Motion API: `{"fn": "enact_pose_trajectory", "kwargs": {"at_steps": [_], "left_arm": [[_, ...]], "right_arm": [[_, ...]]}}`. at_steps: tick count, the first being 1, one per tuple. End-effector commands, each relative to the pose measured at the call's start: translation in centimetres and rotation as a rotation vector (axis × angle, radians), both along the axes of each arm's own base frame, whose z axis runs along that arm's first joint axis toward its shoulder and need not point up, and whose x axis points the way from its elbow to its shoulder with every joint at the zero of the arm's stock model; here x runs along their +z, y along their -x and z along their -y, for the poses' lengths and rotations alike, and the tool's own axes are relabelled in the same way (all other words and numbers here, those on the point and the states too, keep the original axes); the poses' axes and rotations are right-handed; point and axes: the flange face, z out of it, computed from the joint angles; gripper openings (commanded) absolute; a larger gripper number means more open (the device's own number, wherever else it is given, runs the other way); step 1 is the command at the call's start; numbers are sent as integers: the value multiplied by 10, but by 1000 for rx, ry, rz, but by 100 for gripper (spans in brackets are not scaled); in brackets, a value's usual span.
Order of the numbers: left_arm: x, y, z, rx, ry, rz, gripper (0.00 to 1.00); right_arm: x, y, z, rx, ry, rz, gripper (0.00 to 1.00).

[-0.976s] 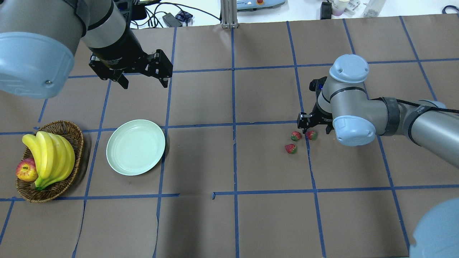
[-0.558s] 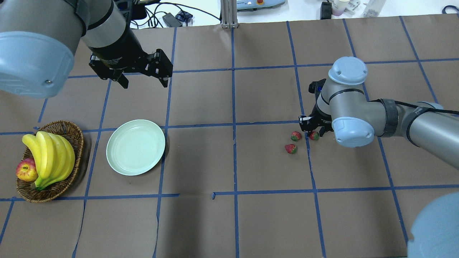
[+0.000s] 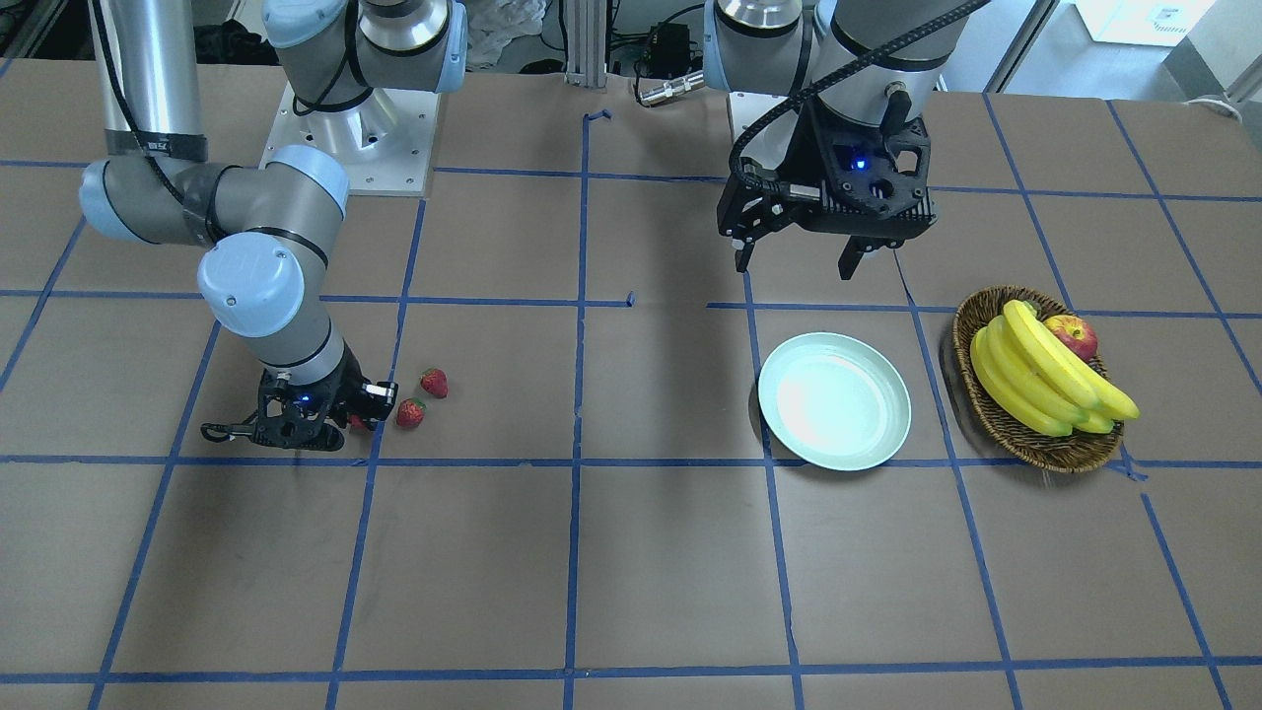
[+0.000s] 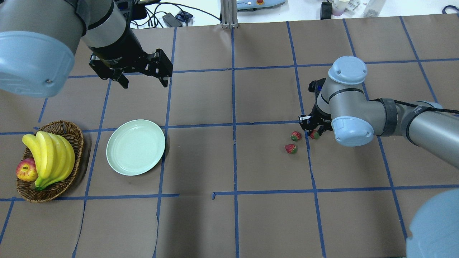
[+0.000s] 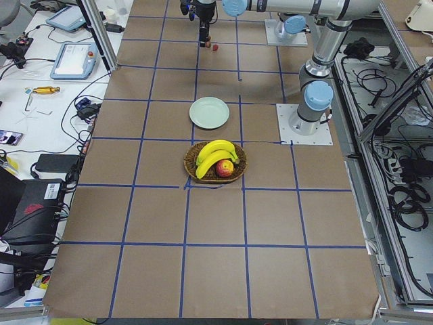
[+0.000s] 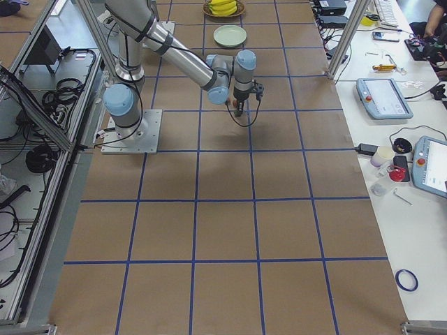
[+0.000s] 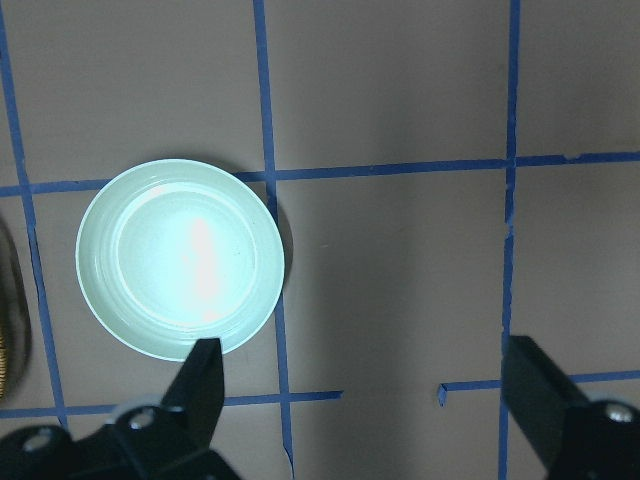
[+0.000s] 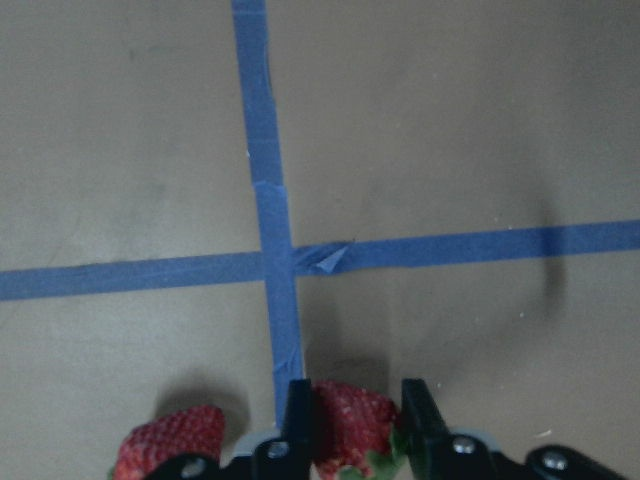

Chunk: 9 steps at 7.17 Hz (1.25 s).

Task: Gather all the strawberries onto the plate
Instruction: 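Close the right gripper on one red strawberry, then carry the strawberry toward the plate and release it on the table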

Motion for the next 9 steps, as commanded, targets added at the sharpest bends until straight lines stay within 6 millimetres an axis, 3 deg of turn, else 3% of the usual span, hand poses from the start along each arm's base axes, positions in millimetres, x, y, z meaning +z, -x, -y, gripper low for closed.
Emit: {"fn": "enact_pose_trajectory", "kwargs": {"at_steps": [1,3,4,7,8,9], "left_arm": [[0,0,-1,-1,1,0,100],[-3,0,2,-1,-4,0,100],[0,0,1,-1,1,0,100],[2,0,1,-2,11,-1,100],[-6,0,5,-1,-5,1,100],[-3,1,3,-2,2,0,100]], "right_arm": [[31,1,20,0,59,-5,0],[78,-8,52,7,55,29,0],[89,-42,51,46,80,49,0],[112,-204,34,32,116,76,0],[96,-267,25,57,100,79,0],[69,-302,18,74,72,67,0]]}}
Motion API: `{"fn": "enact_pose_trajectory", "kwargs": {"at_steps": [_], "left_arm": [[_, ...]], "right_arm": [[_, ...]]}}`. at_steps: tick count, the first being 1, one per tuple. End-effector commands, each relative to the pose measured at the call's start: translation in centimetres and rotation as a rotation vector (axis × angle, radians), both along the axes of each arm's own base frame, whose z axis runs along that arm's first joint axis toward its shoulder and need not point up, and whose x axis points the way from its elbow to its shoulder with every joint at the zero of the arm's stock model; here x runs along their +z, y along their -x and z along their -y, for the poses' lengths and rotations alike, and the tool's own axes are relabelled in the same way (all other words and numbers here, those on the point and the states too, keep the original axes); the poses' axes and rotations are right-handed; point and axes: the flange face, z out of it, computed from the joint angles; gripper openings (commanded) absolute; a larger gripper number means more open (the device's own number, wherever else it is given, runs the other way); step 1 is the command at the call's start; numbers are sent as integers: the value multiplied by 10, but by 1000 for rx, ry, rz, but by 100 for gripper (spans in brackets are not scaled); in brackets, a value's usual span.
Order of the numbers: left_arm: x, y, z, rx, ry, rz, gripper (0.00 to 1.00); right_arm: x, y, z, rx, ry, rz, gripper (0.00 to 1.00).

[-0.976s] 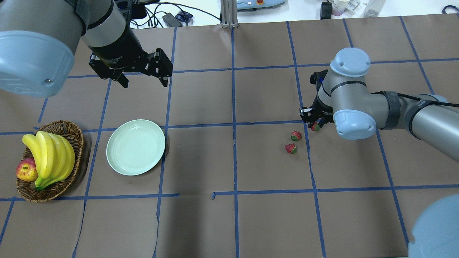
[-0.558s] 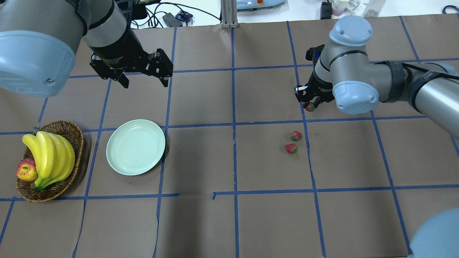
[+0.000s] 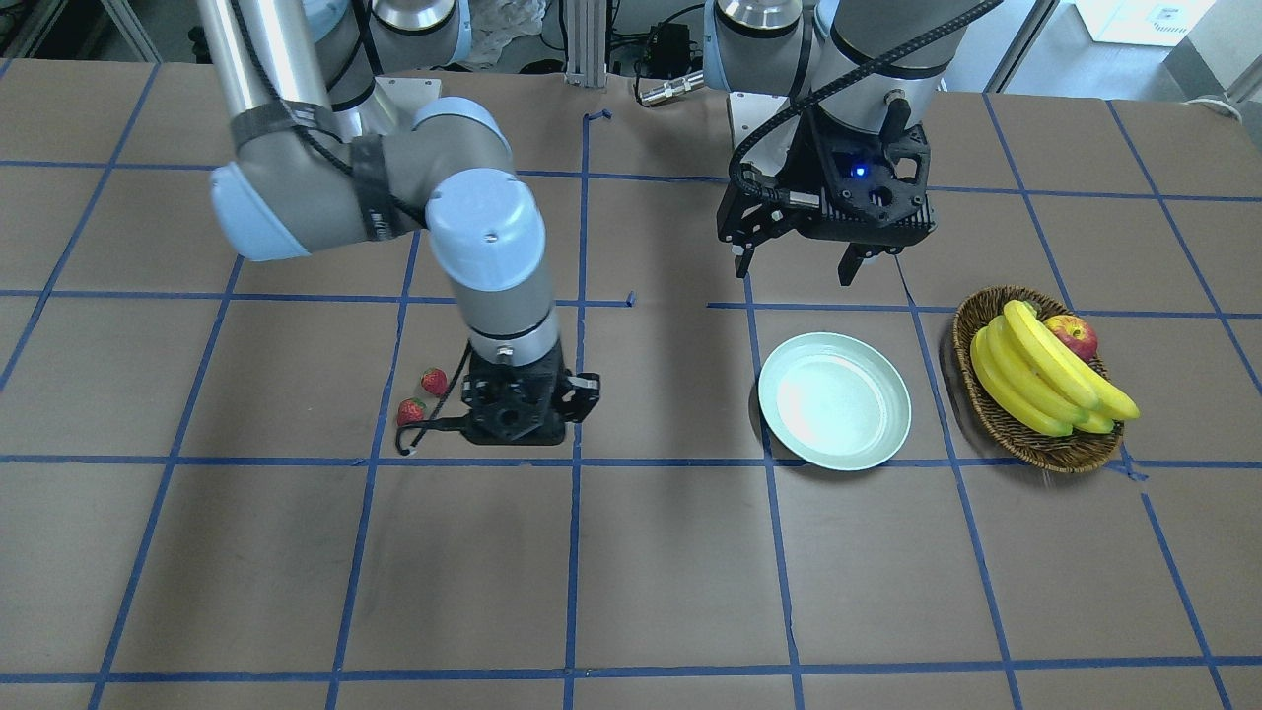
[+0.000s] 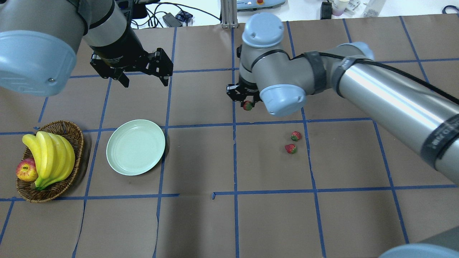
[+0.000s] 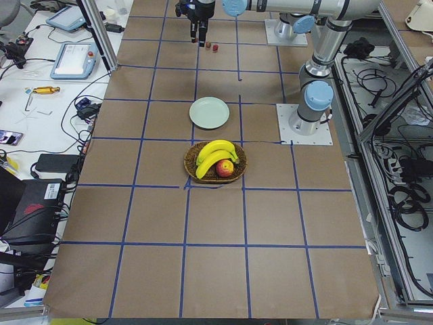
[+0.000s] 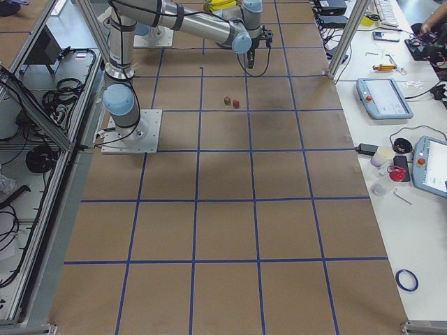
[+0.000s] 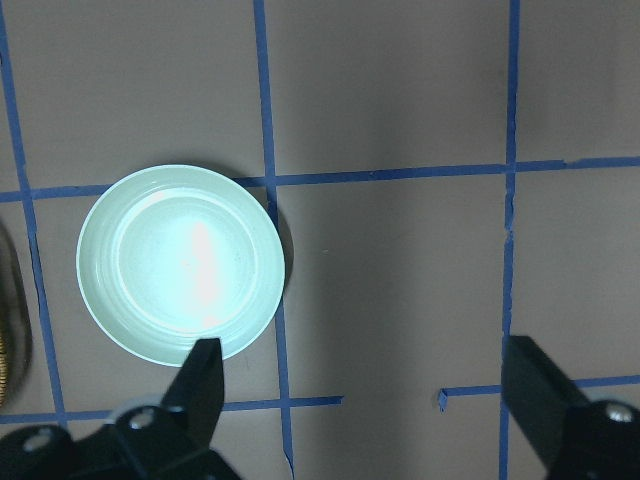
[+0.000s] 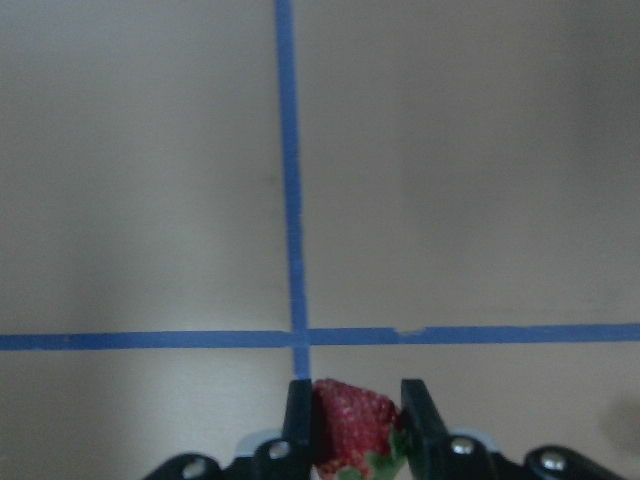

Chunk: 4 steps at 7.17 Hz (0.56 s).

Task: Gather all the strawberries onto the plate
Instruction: 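Carry the strawberry toward the plate and release it on the table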

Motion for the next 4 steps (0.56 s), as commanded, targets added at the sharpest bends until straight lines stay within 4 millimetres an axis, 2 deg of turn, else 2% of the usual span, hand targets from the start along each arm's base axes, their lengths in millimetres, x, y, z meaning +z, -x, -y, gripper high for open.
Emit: {"fn": "enact_pose_trajectory", "kwargs": {"at_steps": [1,2,3,4], "left_arm": [[-2,0,2,1,-5,0,100],[4,0,1,-2,9,-2,100],[3,0,-2,-3,6,-3,100],[4,-1,-1,-2,8,0,100]], "right_arm": [[-39,-66,-11,-3,-44,17,0],[-57,-72,-9,0,-88,50,0],[-79,-78,-6,7,-132,74,0],[-83,-77,-9,7,-142,73,0]]}}
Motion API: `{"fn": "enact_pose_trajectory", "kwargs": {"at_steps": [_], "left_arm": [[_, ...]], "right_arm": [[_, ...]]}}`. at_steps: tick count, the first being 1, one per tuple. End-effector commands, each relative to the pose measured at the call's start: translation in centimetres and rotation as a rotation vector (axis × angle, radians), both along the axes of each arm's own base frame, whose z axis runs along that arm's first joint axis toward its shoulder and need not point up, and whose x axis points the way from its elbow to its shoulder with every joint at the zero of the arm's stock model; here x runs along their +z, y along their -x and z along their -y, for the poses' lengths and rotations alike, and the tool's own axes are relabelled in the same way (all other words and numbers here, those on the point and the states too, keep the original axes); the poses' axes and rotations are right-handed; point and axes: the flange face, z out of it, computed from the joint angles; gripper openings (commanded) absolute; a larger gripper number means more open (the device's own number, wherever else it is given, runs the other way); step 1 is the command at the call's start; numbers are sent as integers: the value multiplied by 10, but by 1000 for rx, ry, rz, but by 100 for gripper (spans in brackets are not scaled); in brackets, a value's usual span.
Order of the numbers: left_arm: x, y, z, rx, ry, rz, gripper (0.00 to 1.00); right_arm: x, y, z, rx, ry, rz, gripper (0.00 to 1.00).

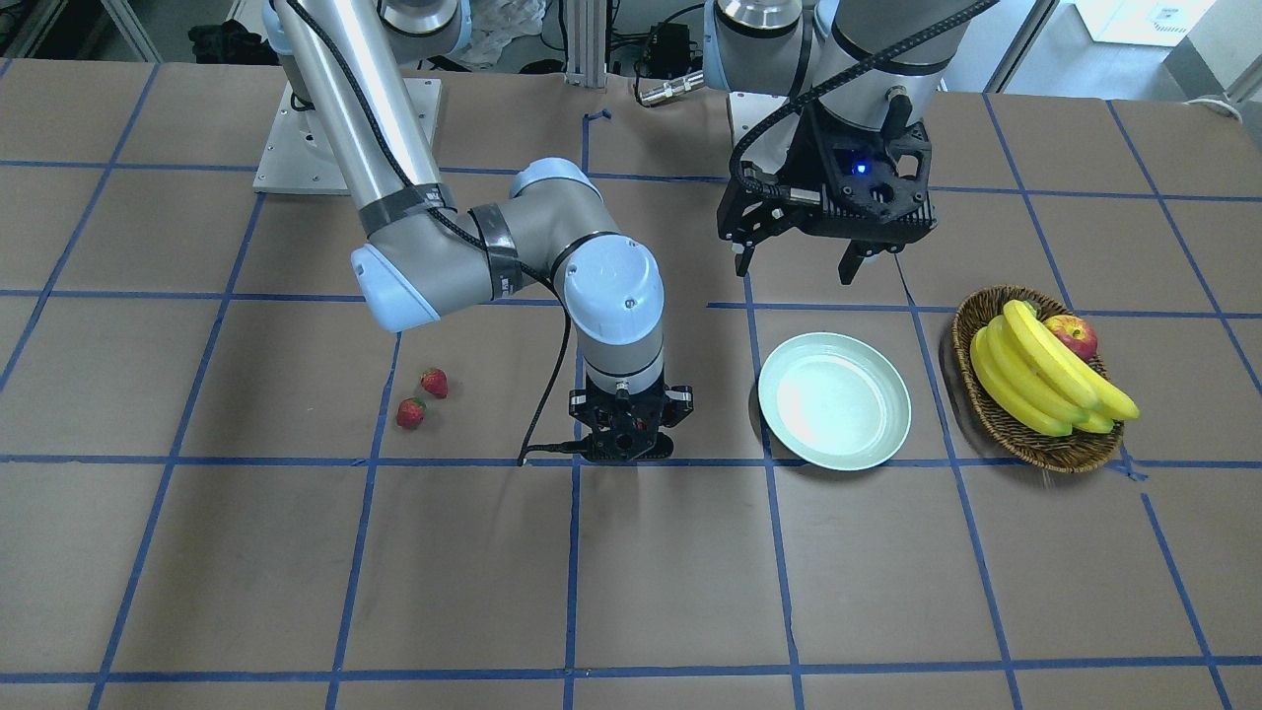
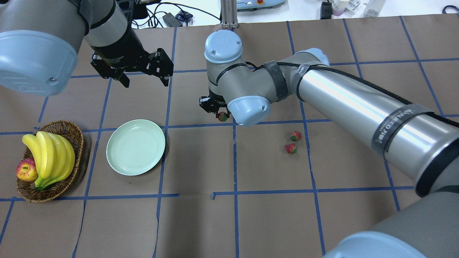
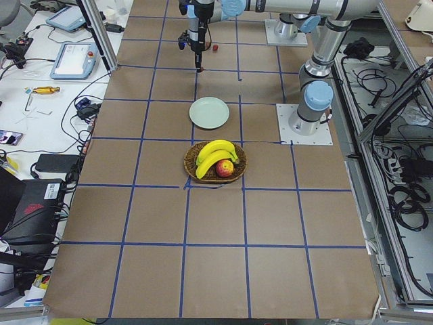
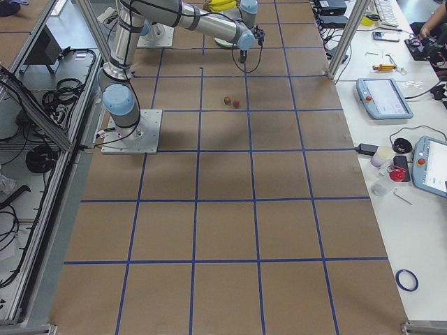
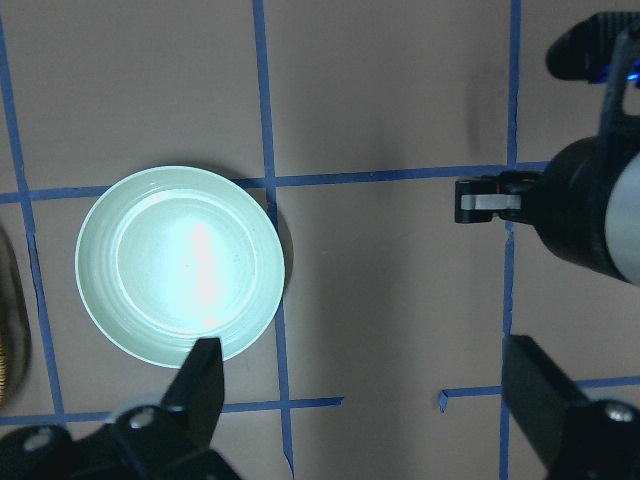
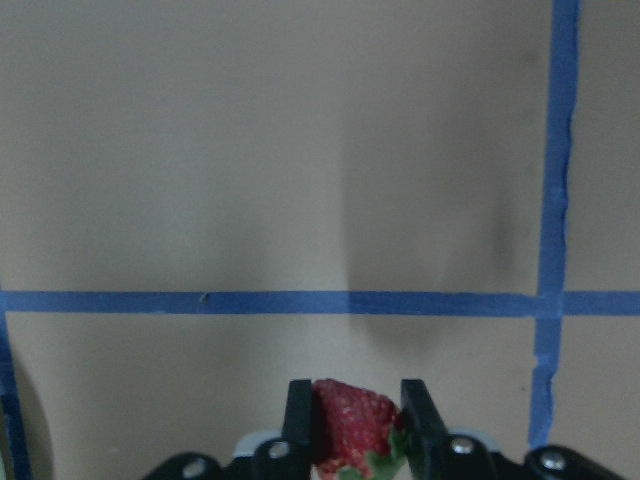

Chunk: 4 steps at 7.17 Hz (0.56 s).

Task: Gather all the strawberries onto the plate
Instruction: 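Carry the strawberry toward the plate and release it on the table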

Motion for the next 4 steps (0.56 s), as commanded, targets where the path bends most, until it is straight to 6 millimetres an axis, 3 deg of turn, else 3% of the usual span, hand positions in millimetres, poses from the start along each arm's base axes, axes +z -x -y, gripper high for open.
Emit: {"fn": "enact_pose_trajectory", "kwargs": {"at_steps": [1,2,3,4], "left_arm": [[1,0,-2,0,2,2,100],[1,-1,-3,0,0,2,100],[2,-1,-3,0,3,1,100],[1,-1,-4,0,2,2,100]], "right_arm": [[-16,-2,-3,1,-37,6,0],[-18,-2,-7,-2,-45,5,65],[6,0,-11,-5,-21,14,100],[13,8,-23,-3,-27,-6,100]]}}
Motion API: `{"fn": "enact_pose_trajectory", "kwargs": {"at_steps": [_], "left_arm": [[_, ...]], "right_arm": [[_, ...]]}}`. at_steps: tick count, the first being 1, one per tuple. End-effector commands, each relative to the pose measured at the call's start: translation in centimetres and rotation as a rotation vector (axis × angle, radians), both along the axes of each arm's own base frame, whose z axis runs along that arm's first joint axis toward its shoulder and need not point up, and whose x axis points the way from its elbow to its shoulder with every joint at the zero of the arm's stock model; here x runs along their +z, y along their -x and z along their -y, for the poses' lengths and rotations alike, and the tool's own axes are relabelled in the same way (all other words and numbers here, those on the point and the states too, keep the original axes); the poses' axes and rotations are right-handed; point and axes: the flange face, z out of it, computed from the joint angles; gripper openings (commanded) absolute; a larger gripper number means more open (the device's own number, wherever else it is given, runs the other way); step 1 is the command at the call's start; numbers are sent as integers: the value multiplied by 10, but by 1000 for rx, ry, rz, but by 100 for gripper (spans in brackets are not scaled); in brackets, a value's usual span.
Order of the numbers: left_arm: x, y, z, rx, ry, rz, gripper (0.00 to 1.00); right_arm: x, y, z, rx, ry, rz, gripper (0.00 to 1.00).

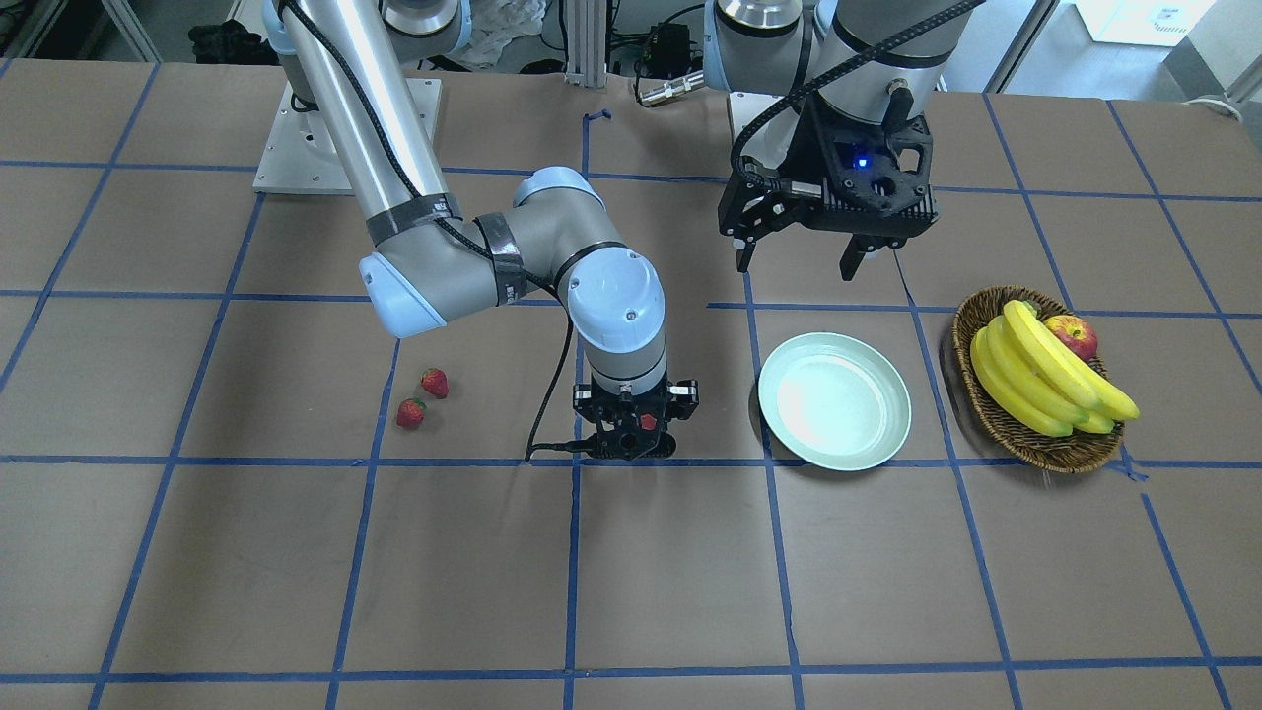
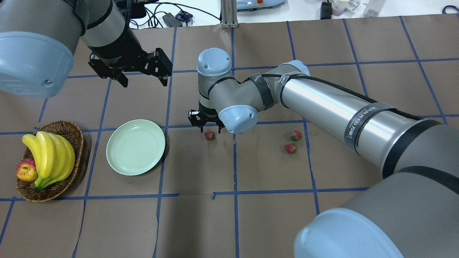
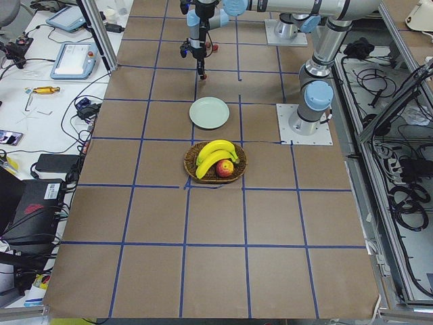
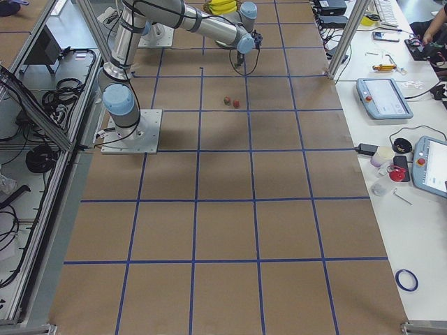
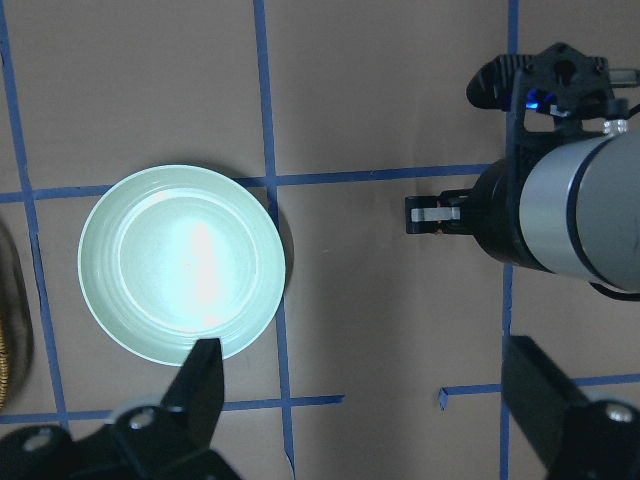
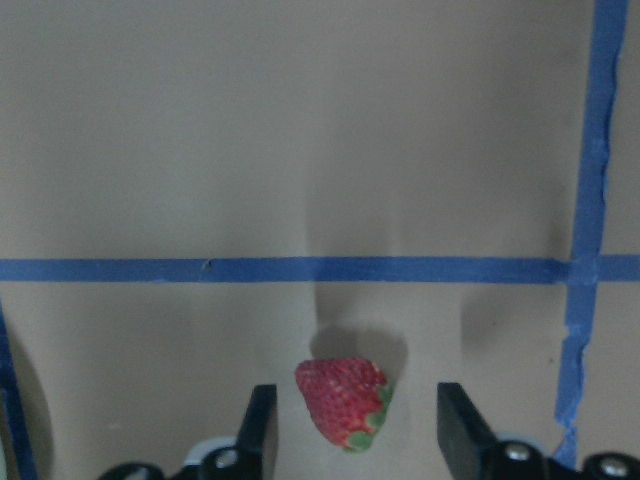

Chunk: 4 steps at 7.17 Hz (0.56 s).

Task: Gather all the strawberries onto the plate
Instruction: 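Move the right gripper back over the two remaining strawberries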

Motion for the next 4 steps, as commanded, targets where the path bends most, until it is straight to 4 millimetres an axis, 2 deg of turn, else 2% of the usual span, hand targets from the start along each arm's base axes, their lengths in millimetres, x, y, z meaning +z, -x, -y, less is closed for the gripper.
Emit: {"fn": "enact_pose_trajectory", "kwargs": {"at_steps": [1,2,3,4], "left_arm": [[1,0,-1,0,3,1,100],[2,0,0,0,4,1,100],[2,0,-2,0,4,1,100],[1,0,-2,0,3,1,100]], "right_arm": [[34,28,-21,-14,33,-35,100],[44,64,-21,-26,40,-91,100],[33,115,-7,-24,18,-125,100],[32,164,0,-11,6,-125,100]]}}
